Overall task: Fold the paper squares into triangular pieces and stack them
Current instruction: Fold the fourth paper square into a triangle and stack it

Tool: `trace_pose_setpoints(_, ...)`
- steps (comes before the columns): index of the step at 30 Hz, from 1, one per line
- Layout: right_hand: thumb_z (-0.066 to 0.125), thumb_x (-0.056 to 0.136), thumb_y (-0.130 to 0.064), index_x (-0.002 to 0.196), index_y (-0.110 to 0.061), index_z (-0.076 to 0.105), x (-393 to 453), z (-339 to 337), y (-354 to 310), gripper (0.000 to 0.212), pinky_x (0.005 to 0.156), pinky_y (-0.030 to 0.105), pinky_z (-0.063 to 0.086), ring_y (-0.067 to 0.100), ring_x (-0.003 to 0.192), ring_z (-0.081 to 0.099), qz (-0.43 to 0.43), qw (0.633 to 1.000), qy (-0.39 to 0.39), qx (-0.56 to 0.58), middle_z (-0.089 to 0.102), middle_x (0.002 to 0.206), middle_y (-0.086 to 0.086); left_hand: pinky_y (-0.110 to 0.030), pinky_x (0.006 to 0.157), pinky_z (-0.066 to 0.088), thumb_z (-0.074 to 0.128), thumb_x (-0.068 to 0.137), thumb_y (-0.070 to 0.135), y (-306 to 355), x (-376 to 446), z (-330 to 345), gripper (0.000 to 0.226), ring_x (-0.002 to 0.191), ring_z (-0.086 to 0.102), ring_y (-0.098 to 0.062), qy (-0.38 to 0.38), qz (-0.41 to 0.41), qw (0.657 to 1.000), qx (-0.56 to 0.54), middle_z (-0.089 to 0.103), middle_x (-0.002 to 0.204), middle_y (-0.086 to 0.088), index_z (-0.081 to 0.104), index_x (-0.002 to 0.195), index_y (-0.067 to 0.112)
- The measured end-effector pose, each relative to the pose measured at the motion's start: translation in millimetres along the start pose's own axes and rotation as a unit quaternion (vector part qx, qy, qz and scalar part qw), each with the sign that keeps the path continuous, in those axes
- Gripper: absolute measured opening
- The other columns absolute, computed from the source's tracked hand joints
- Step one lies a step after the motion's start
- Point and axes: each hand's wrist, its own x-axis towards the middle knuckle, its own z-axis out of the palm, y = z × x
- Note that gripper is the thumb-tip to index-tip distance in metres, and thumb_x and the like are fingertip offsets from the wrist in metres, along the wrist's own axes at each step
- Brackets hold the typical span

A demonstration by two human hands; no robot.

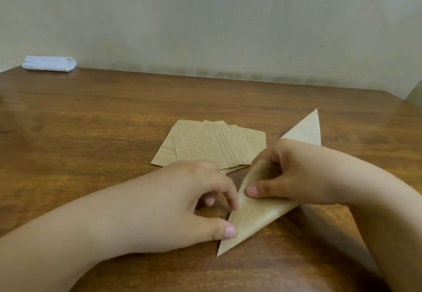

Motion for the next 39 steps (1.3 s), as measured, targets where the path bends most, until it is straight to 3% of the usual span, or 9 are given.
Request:
trace_pose_setpoints(9,0.068,0.075,-0.053,0.089,-0.038,0.067,2.0,5.5,1.4,0.021,0.078,0.036,0.055,0.003,0.075,0.064,0.003,0.999,0.031,-0.027,0.069,0.079,-0.014,-0.014,0.079,0.032,0.058,0.07,0.069,-5.7,2.0,5.8,0.051,0.097,0.032,0.011,-0.03,0.013,0.999,0.031,0.029,0.099,0.029,0.029,0.11,0.081)
trace_pose_setpoints(16,0.068,0.079,-0.05,0.09,-0.034,0.067,1.4,6.7,-1.1,0.019,0.068,0.026,0.052,0.004,0.072,0.061,0.007,0.999,0.038,-0.034,0.067,0.077,-0.012,-0.016,0.082,0.029,0.055,0.068,0.07,-5.8,1.1,4.9,0.057,0.102,0.025,0.007,-0.058,-0.009,0.998,0.034,0.027,0.098,0.03,0.021,0.112,0.082)
trace_pose_setpoints(20,0.068,0.08,-0.048,0.089,-0.033,0.065,0.7,8.1,-2.7,0.018,0.053,0.018,0.039,0.003,0.064,0.056,0.009,0.998,0.044,-0.051,0.061,0.072,-0.011,-0.014,0.081,0.027,0.053,0.068,0.072,-5.8,2.1,4.2,0.056,0.101,0.024,0.006,-0.062,-0.01,0.997,0.046,0.026,0.098,0.029,0.021,0.114,0.081)
trace_pose_setpoints(22,0.068,0.078,-0.049,0.09,-0.034,0.061,1.9,8.9,-2.6,0.021,0.053,0.017,0.036,0.002,0.067,0.053,0.009,0.997,0.053,-0.055,0.059,0.077,-0.014,-0.012,0.084,0.025,0.054,0.069,0.072,-6.1,2.7,4.0,0.056,0.102,0.023,0.005,-0.061,-0.012,0.997,0.047,0.026,0.098,0.028,0.023,0.115,0.08)
trace_pose_setpoints(26,0.073,0.072,-0.05,0.109,-0.038,0.049,1.8,8.7,-3.6,0.046,0.071,0.018,0.043,0.0,0.084,0.051,0.003,0.989,0.147,-0.014,0.047,0.099,-0.02,-0.009,0.083,0.02,0.055,0.07,0.071,-7.2,4.4,4.1,0.056,0.098,0.018,0.011,-0.059,-0.008,0.997,0.047,0.026,0.099,0.027,0.025,0.117,0.078)
trace_pose_setpoints(28,0.068,0.075,-0.053,0.103,-0.036,0.051,-5.5,3.0,-7.0,0.037,0.068,0.017,0.042,-0.001,0.084,0.05,0.012,0.98,0.2,-0.011,0.05,0.096,-0.019,-0.007,0.082,0.018,0.054,0.072,0.07,-7.7,4.7,4.3,0.055,0.099,0.015,0.015,-0.058,-0.003,0.997,0.049,0.027,0.097,0.027,0.026,0.119,0.076)
trace_pose_setpoints(30,0.061,0.08,-0.057,0.091,-0.034,0.058,-12.8,-4.1,-9.3,0.027,0.061,0.018,0.041,-0.001,0.076,0.052,0.055,0.981,0.18,-0.035,0.056,0.086,-0.017,-0.007,0.082,0.018,0.054,0.072,0.07,-7.5,4.6,4.0,0.055,0.101,0.012,0.017,-0.059,-0.002,0.997,0.048,0.028,0.097,0.026,0.026,0.119,0.076)
trace_pose_setpoints(34,0.053,0.08,-0.067,0.077,-0.032,0.061,-18.0,0.0,-8.1,0.036,0.058,0.023,0.042,0.003,0.065,0.057,0.117,0.99,0.042,-0.072,0.064,0.073,-0.012,-0.01,0.082,0.02,0.053,0.072,0.07,-6.2,4.6,3.8,0.055,0.099,0.017,0.012,-0.057,-0.005,0.997,0.052,0.03,0.098,0.025,0.025,0.119,0.077)
trace_pose_setpoints(39,0.059,0.083,-0.054,0.074,-0.027,0.067,-19.8,18.4,5.5,0.029,0.058,0.025,0.044,0.006,0.057,0.053,0.101,0.99,0.092,0.027,0.063,0.071,-0.008,-0.014,0.082,0.022,0.054,0.074,0.068,-3.7,4.6,3.2,0.055,0.098,0.02,0.006,-0.063,-0.014,0.996,0.054,0.031,0.101,0.024,0.026,0.121,0.075)
